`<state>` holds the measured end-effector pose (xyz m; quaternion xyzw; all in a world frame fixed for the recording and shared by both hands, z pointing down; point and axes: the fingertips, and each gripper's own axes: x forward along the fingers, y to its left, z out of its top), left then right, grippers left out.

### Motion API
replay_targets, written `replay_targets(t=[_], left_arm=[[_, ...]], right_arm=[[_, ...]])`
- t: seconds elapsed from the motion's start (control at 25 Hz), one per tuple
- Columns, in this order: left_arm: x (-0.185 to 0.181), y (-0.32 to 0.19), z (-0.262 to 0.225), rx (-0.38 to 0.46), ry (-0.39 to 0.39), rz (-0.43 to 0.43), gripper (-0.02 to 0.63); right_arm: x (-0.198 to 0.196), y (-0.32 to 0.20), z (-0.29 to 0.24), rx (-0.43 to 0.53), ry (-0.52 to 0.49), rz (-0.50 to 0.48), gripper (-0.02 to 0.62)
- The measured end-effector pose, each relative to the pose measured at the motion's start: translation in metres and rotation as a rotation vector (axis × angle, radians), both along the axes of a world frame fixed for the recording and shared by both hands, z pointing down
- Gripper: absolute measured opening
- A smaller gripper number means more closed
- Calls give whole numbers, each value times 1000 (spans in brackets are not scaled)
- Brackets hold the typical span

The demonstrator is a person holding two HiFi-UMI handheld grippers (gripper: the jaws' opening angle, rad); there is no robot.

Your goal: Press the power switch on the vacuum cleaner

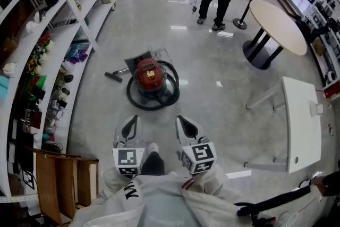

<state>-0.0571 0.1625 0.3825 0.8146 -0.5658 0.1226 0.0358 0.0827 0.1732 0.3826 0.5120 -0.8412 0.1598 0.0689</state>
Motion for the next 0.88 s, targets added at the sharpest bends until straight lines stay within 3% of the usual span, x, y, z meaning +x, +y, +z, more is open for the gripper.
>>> replay_targets(t=[0.88], left_arm=[[-53, -102, -1, 3, 32, 29, 0]], right_arm=[[-56, -96, -11, 11, 48, 11, 0]])
